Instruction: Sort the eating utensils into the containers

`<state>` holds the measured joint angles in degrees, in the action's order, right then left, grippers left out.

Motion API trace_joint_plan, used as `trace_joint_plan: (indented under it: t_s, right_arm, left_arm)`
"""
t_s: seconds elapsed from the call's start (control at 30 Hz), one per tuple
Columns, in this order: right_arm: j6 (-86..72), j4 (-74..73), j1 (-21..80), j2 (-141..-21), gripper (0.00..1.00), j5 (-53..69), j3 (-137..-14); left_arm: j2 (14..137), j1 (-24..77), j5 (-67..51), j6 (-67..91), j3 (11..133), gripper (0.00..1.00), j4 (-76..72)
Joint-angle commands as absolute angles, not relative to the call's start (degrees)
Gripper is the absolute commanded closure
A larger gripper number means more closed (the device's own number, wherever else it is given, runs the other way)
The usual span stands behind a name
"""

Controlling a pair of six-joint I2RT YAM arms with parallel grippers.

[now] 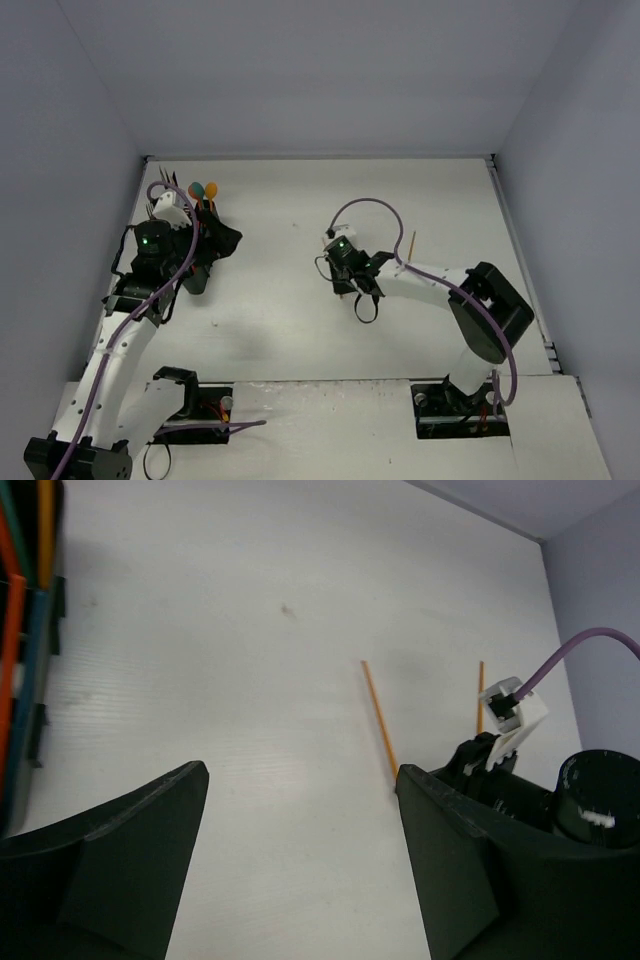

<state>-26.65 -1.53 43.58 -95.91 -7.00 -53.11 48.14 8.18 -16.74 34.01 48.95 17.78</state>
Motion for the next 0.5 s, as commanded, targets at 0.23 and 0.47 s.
trace_joint_plan:
  t_s: [0.23, 0.47]
  right_arm:
    - [-20.52, 11.56, 58.62, -82.92, 1.0, -3.51, -59.48]
    - [-18.87, 15.03, 62.5, -81.59, 1.0, -2.73, -60.09]
  left_arm:
    - [51.8, 20.25, -14.2, 40.89, 53.16, 0.22, 11.98]
    - [51.79, 22.93, -10.36, 42.24, 52.85, 0.31, 10.0]
